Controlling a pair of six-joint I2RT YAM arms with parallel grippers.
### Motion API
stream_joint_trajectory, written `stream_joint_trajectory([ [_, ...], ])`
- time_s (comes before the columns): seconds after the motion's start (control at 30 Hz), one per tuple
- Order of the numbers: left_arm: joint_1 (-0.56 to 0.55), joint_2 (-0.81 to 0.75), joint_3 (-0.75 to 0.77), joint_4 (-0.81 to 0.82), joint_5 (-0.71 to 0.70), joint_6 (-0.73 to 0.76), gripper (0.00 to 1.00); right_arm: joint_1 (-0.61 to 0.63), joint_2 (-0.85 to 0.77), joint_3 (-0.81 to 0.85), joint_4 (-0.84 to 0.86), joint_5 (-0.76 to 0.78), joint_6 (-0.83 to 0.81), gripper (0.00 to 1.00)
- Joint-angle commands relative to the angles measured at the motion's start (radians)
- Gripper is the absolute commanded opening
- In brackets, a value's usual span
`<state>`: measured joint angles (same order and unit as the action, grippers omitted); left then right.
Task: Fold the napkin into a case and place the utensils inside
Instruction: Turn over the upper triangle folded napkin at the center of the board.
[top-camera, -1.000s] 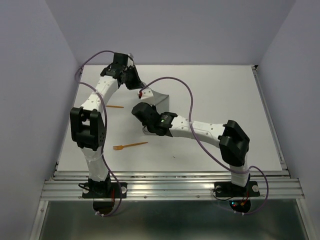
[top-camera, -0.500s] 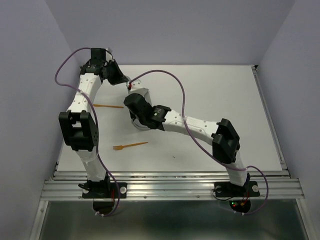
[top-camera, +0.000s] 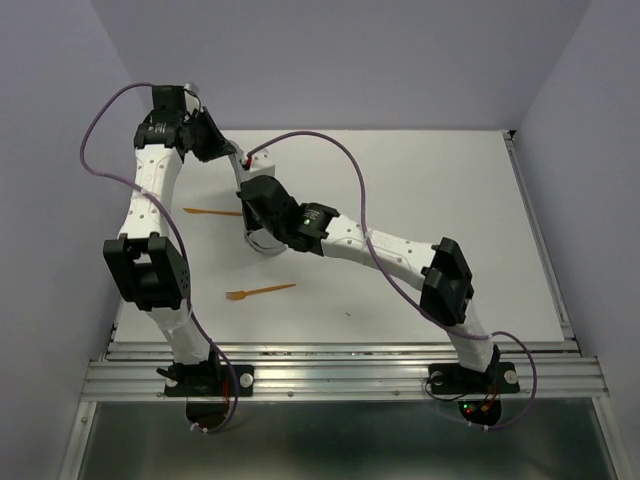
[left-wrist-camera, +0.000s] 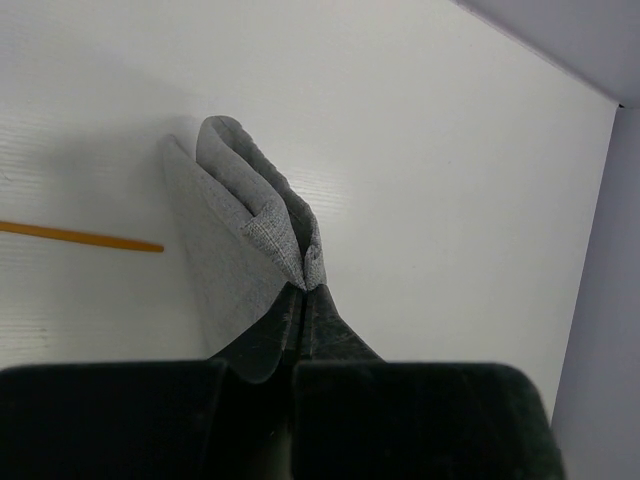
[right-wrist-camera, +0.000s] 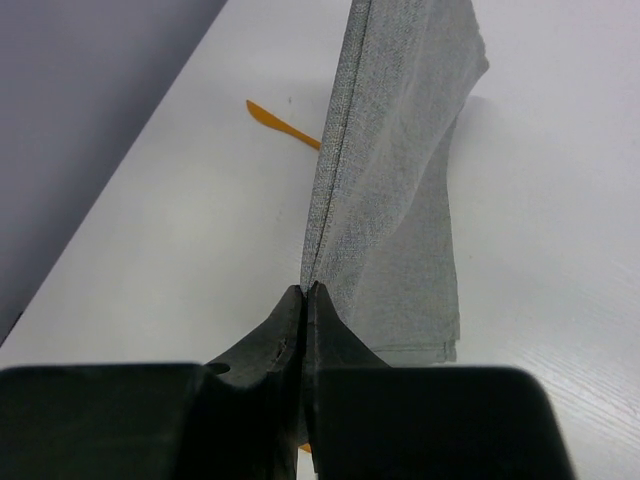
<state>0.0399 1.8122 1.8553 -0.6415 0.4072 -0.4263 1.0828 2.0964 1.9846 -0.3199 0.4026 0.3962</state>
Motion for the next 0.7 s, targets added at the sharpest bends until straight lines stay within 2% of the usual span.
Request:
stream_joint_trajectory([
  [0.0, 0.018, -0.096, 0.090, 0.075, -0.076, 0.041, 0.00, 0.063, 0.034, 0.078, -0.015, -0.088, 0.007, 0.01],
  [0.27, 0.026, -0.137, 0.101, 0.054, -0.093, 0.043, 0.00, 0.100, 0.053, 0.114, -0.010, -0.097, 0.023, 0.01],
  [0.43, 0.018, -0.143, 0.093, 0.066, -0.080, 0.026, 0.00, 0.100, -0.024, -0.024, 0.039, -0.055, 0.055, 0.01],
  [0.57, 0.002, -0.146, 0.078, 0.074, -0.116, 0.006, 0.00, 0.100, -0.067, -0.102, 0.088, -0.086, 0.078, 0.01],
  [0.67, 0.002, -0.169, 0.074, 0.082, -0.116, 0.009, 0.00, 0.100, -0.062, -0.099, 0.087, -0.120, 0.087, 0.01],
])
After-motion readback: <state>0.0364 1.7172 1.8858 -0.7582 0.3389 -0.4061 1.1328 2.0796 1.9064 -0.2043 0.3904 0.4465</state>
